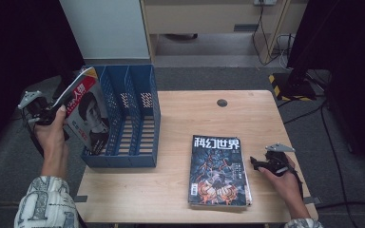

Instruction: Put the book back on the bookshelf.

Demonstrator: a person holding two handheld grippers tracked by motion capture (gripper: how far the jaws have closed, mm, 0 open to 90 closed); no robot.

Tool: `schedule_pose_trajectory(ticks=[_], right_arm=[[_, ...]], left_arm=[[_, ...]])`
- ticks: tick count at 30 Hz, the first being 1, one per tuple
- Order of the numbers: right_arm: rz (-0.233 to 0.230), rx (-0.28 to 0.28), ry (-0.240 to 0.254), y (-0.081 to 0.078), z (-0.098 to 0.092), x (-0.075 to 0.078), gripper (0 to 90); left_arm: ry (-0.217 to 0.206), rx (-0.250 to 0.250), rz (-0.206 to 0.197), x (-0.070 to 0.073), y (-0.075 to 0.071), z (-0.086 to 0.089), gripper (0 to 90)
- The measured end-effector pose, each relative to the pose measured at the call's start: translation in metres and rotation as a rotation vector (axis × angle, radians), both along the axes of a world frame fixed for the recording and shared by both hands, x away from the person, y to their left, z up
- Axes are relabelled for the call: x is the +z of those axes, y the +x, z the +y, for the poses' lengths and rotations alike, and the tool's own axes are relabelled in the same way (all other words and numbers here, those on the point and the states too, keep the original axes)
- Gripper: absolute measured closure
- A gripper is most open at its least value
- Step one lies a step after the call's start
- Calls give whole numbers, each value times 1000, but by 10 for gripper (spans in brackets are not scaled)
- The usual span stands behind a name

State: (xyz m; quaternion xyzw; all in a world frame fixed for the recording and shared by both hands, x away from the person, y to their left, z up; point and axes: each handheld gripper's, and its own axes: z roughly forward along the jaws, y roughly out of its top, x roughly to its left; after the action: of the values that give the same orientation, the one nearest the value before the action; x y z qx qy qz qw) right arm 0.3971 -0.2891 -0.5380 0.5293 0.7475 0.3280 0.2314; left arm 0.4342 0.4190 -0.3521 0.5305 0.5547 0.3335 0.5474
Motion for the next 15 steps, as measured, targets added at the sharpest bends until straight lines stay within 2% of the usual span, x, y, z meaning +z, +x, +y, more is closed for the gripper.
schedule_pose_trajectory(ticks=[11, 15], right_arm=[[0, 0, 0, 0, 0, 0, 195], [0, 1, 0, 0, 0, 0, 195]], left_arm=[[19, 3, 11, -1, -2, -2, 819], [39, 4, 21, 0, -4, -3, 731]])
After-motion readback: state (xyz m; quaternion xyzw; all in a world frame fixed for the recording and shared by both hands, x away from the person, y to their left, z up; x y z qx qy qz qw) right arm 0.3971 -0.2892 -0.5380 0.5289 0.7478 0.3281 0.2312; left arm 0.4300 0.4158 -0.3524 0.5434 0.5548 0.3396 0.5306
